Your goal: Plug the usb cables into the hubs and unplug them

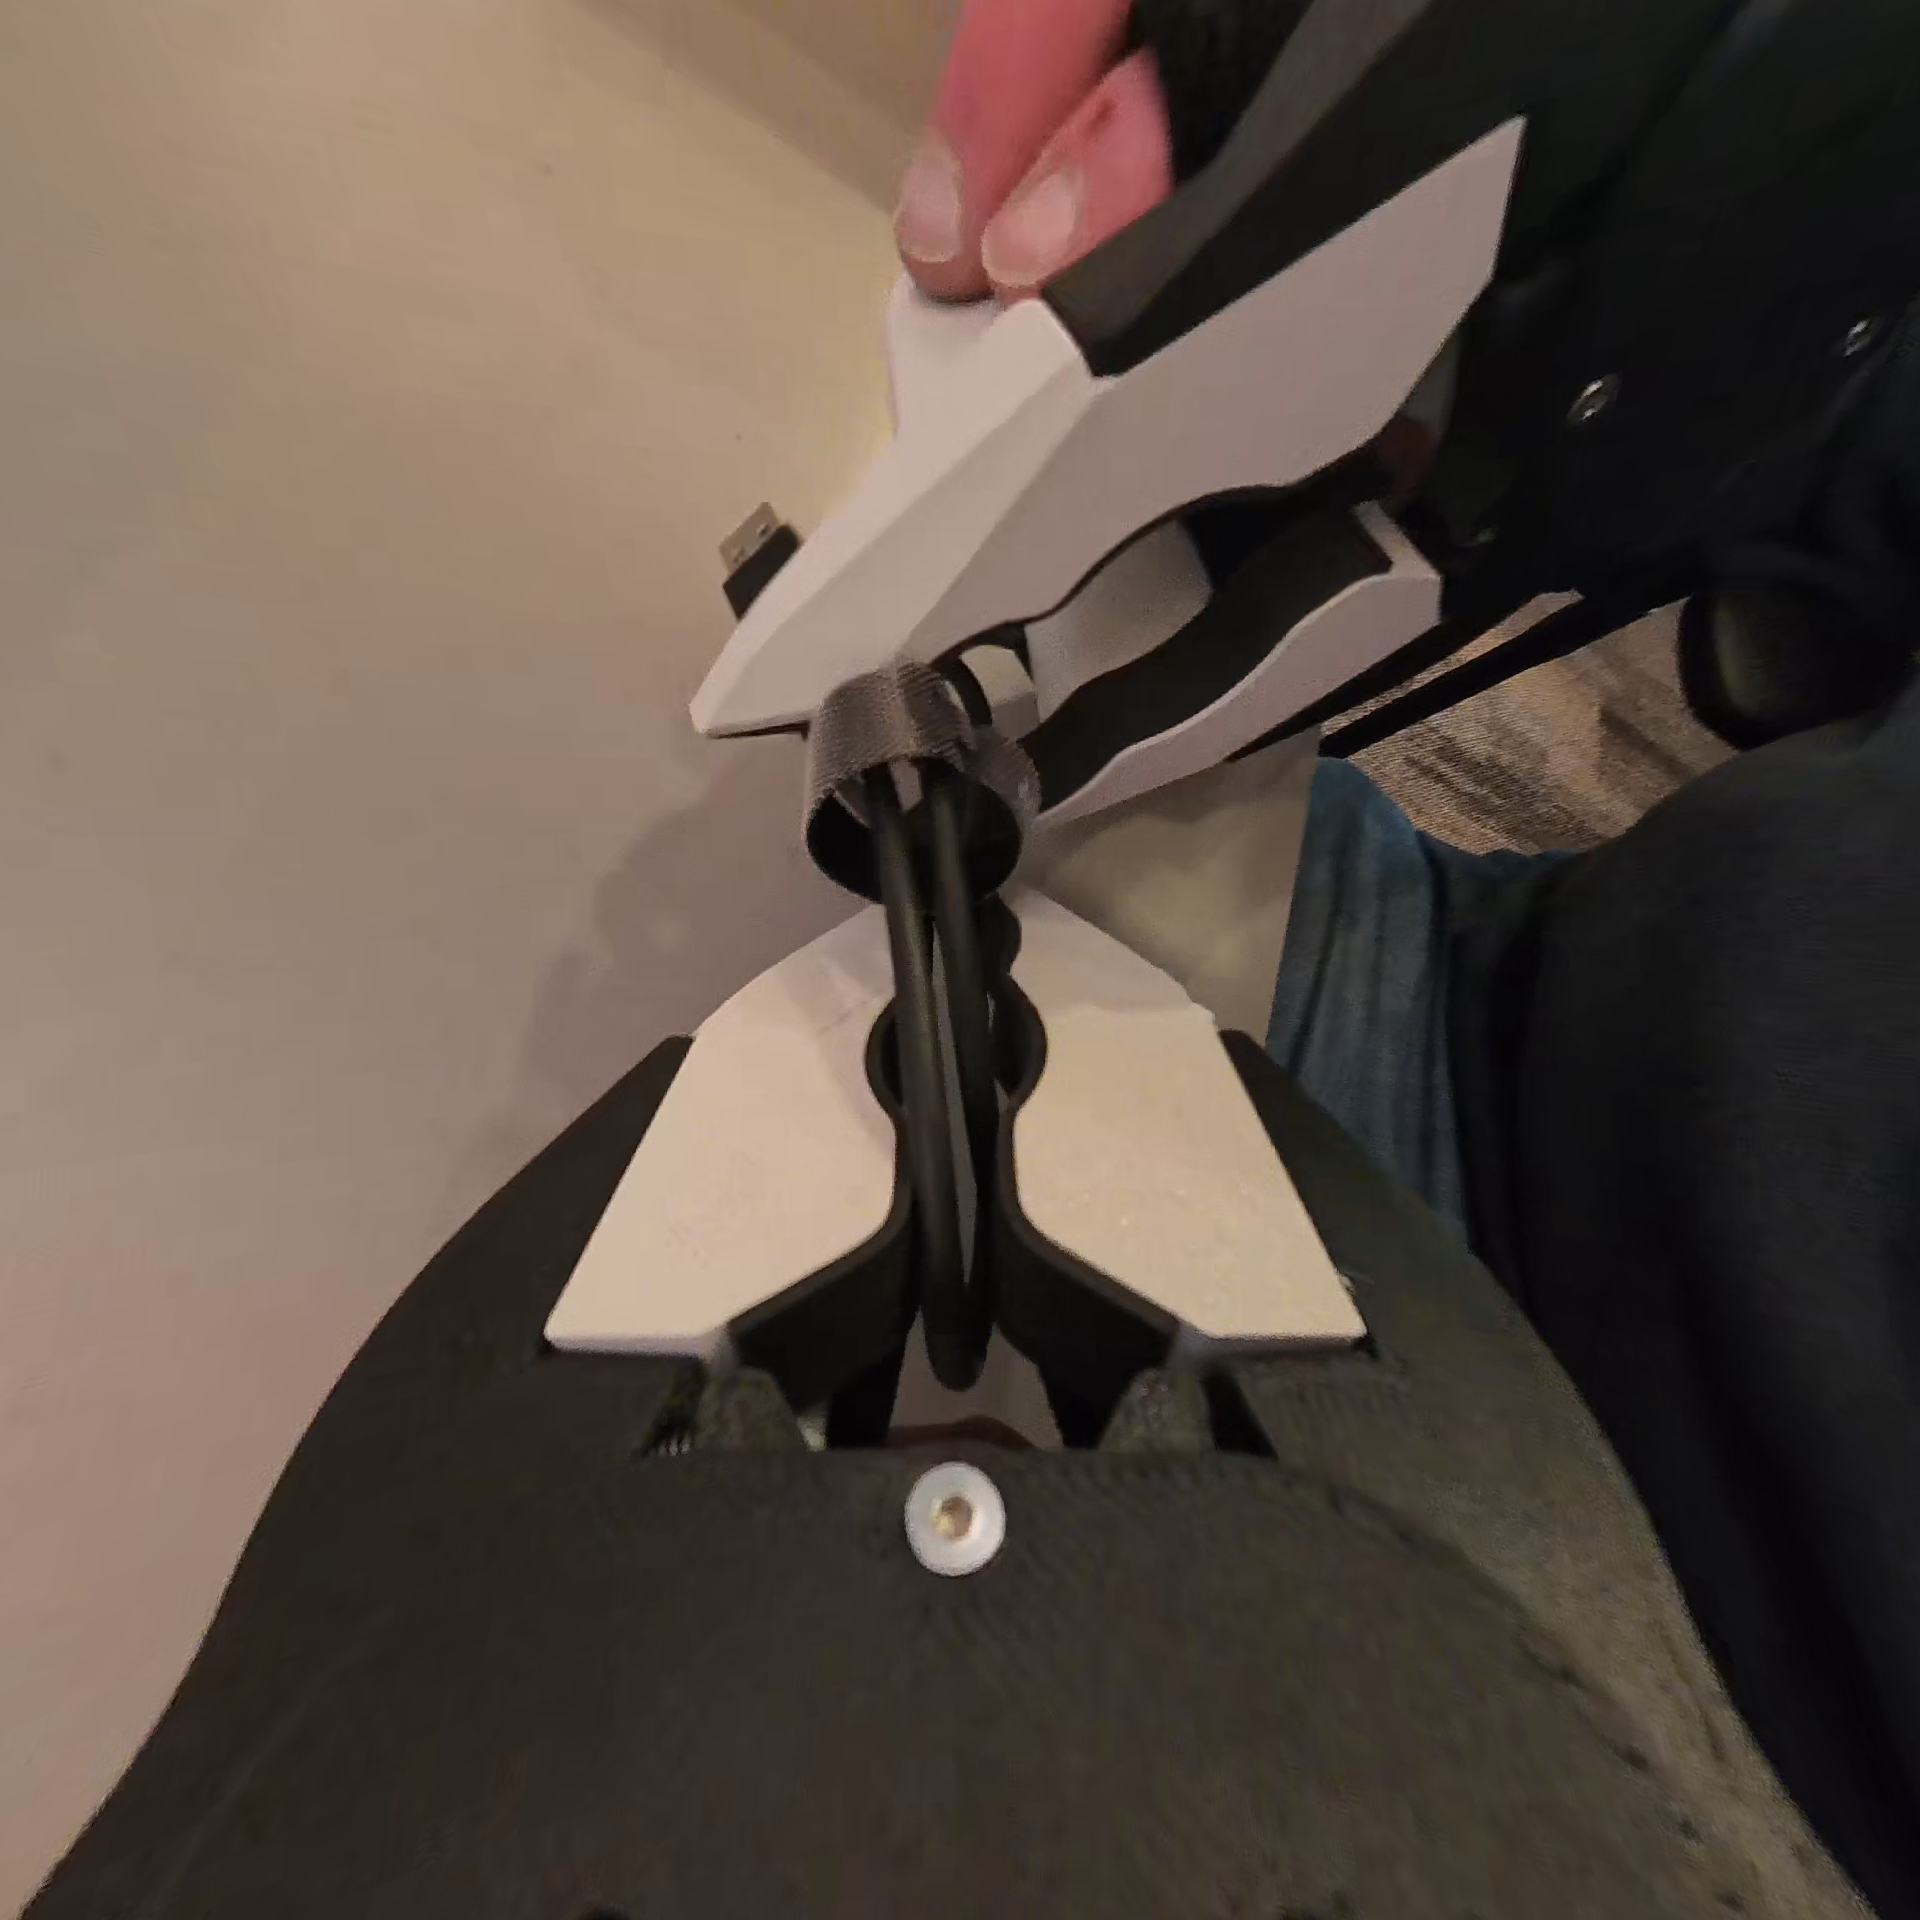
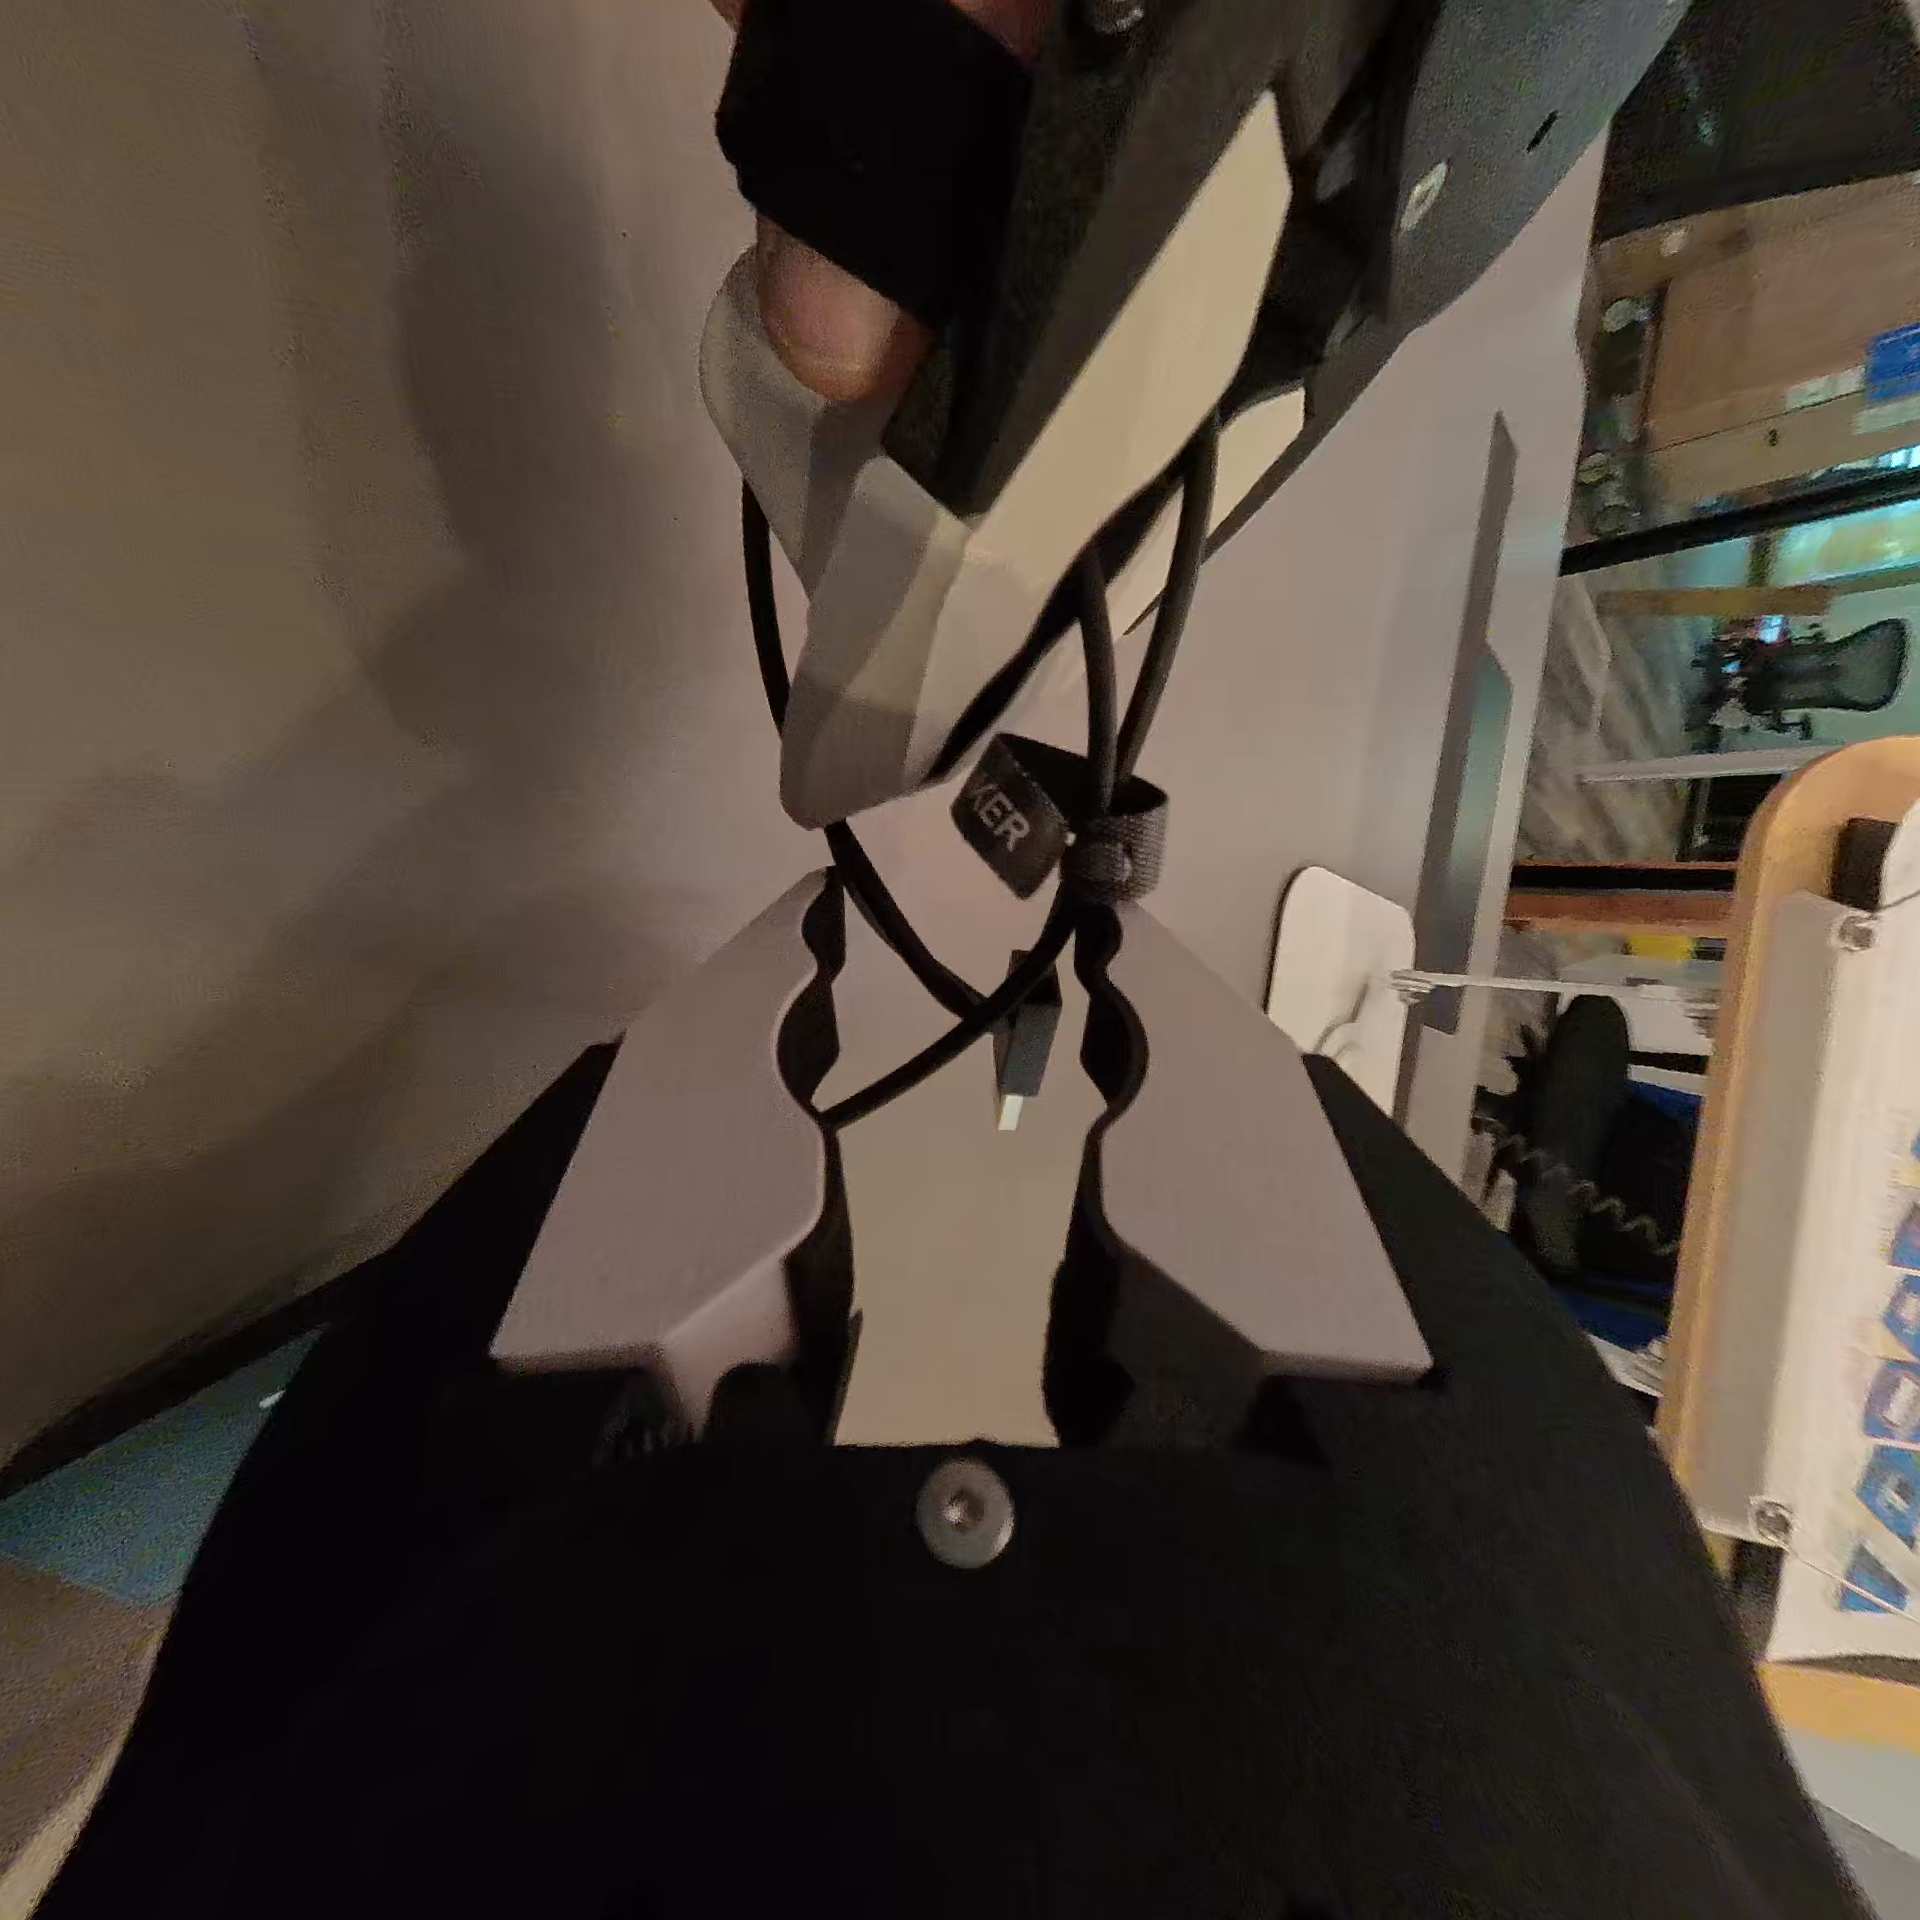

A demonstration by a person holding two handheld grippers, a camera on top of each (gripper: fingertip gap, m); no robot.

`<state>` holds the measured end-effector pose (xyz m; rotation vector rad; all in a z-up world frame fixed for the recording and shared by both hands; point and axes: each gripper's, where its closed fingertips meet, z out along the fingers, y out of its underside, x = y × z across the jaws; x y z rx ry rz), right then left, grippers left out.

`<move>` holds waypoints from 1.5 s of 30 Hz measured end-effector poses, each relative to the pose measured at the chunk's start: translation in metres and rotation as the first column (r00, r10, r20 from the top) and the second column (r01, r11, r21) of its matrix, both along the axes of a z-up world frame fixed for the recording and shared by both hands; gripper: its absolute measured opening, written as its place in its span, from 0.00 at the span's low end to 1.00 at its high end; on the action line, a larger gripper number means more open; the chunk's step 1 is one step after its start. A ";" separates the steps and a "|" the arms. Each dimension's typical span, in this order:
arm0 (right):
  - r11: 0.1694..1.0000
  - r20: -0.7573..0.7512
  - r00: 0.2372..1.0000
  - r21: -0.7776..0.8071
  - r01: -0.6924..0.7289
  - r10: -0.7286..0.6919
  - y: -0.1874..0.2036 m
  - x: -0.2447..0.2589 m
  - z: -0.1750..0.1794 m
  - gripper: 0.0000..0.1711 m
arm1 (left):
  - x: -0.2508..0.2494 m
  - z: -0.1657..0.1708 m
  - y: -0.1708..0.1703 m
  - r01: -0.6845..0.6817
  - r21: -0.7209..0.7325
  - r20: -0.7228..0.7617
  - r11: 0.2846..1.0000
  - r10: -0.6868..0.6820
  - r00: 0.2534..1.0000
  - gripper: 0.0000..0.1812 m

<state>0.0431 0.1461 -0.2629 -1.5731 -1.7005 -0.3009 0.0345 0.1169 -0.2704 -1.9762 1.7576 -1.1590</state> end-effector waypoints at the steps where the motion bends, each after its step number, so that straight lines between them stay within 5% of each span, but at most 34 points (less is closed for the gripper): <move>1: 1.000 0.003 1.000 0.020 0.003 -0.003 0.001 0.000 0.000 0.24 | 0.000 0.000 0.002 -0.009 0.004 0.000 1.000 0.009 1.000 0.04; 9: 0.999 0.046 0.998 -0.035 -0.038 0.040 -0.008 -0.001 -0.009 0.01 | -0.003 0.007 0.001 0.006 -0.029 0.024 1.000 -0.005 1.000 0.10; 15: 0.999 0.046 0.999 -0.047 -0.014 0.016 -0.004 0.003 -0.007 0.00 | -0.009 0.022 -0.002 0.045 -0.004 0.053 0.999 -0.045 0.998 0.21; 19: 0.998 0.057 0.998 -0.060 0.018 -0.015 0.000 0.013 -0.010 0.00 | -0.015 0.032 0.021 -0.019 0.245 0.006 0.969 0.018 1.000 0.41; 22: 0.994 0.058 0.998 -0.101 0.043 -0.038 0.002 0.018 -0.012 0.00 | -0.013 0.048 0.031 -0.018 0.597 0.005 0.802 0.019 1.000 0.43; 26: 0.987 0.025 0.998 -0.155 0.052 -0.049 0.001 0.018 -0.009 0.00 | -0.001 0.043 0.026 0.074 0.866 -0.084 0.494 -0.001 0.996 0.47; 30: 0.982 -0.007 0.998 -0.176 0.065 -0.068 -0.002 0.019 -0.003 0.00 | 0.006 0.037 0.027 0.103 0.969 -0.104 0.225 -0.005 0.995 0.27; 36: 0.983 -0.082 0.996 -0.183 0.001 -0.016 -0.018 0.005 0.007 0.00 | 0.006 0.029 0.034 0.143 0.985 -0.147 0.100 0.040 0.988 0.26; 41: 0.984 -0.158 0.987 -0.177 -0.022 -0.006 -0.021 0.003 0.020 0.00 | 0.006 0.032 0.031 0.116 0.988 -0.119 0.104 0.024 0.993 0.06; 45: 0.981 -0.216 0.976 -0.188 -0.045 0.003 -0.023 0.002 0.030 0.01 | 0.006 0.039 0.030 0.090 0.991 -0.091 0.096 0.009 0.996 0.03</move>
